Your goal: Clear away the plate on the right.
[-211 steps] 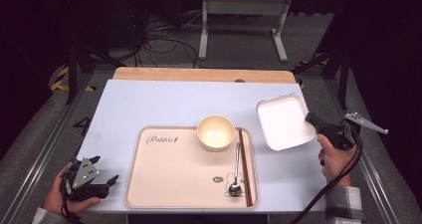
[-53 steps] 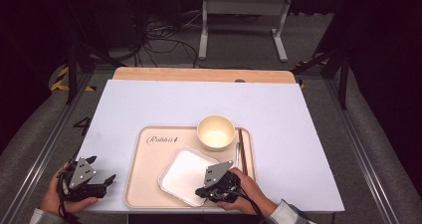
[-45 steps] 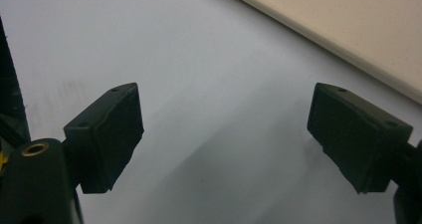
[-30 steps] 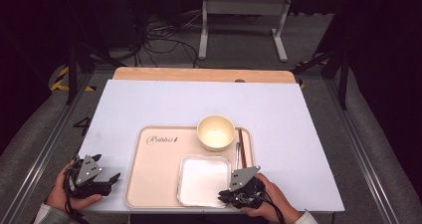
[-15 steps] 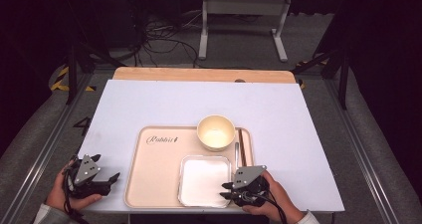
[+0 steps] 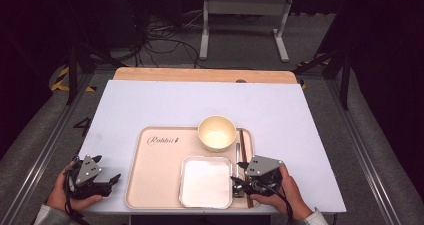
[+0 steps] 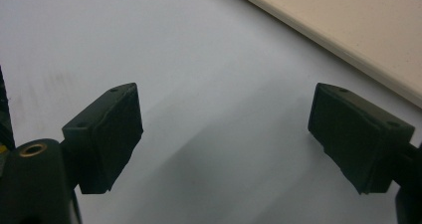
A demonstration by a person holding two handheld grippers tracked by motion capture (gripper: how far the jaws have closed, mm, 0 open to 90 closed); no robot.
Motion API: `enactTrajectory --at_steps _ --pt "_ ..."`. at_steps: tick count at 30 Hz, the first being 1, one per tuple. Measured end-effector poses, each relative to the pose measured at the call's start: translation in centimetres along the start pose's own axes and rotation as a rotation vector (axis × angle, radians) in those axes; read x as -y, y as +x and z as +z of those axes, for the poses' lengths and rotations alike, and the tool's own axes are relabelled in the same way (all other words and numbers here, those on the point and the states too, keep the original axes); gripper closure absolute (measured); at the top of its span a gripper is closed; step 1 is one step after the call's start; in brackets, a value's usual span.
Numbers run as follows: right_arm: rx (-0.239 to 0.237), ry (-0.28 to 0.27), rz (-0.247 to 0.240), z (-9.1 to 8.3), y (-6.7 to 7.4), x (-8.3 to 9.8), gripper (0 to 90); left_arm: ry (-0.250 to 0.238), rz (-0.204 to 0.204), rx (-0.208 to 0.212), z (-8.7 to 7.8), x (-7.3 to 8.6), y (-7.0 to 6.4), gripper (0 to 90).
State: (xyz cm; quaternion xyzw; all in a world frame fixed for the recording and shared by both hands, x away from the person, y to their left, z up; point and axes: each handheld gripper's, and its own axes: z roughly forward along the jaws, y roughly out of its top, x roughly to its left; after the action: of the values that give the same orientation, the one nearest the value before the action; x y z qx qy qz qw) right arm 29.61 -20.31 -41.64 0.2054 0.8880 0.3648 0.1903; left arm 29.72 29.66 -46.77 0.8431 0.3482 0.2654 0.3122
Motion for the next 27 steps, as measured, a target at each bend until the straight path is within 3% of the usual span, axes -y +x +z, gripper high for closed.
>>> enactTrajectory --at_steps 8,13,17,20,27 --pt "0.169 -0.001 0.036 -0.9 -2.6 1.0 37.7 0.004 0.011 0.006 0.1 0.0 -0.1 14.7" --pt "0.246 -0.013 0.074 -1.7 -4.2 2.2 28.9 0.000 0.010 0.015 0.2 -0.1 -0.1 14.7" --pt "0.274 -0.023 0.149 -2.4 -5.6 3.8 19.9 -0.008 0.011 0.021 0.3 -0.1 0.1 14.7" --pt "0.300 -0.028 0.176 -2.9 -6.5 5.1 17.0 -0.014 0.016 0.027 0.4 -0.3 0.2 14.8" --pt "0.349 -0.073 0.320 -3.4 -8.2 9.1 12.0 -0.011 0.021 0.027 1.1 -0.5 0.4 14.5"
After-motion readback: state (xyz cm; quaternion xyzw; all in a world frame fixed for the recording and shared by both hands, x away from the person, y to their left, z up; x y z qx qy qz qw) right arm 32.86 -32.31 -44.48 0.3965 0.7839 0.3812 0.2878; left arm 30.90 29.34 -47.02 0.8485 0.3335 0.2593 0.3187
